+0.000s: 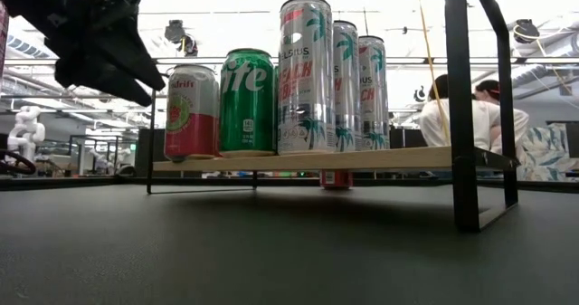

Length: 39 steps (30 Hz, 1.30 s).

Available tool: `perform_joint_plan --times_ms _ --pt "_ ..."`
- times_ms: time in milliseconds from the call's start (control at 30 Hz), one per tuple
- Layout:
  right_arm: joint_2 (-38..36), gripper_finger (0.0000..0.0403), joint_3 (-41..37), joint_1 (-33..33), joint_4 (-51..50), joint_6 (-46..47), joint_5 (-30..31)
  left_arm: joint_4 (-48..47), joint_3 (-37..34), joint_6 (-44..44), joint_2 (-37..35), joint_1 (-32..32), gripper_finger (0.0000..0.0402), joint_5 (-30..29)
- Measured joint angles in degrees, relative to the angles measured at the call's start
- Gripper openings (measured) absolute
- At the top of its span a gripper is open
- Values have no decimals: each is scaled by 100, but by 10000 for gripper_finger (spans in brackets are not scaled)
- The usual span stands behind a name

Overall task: Place canned beverage on shelf
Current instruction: Put the white and pink soda can aligned with the other white and pink soda cans

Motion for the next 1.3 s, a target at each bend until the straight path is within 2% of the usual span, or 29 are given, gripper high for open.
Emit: perform_joint_plan --times_ms 767,1300 --pt "0 357 0 -56 20 -34 155 155 -83 949 2 636 248 148" --pt "0 357 0 -54 20 -41 256 131 -83 995 2 1044 248 159"
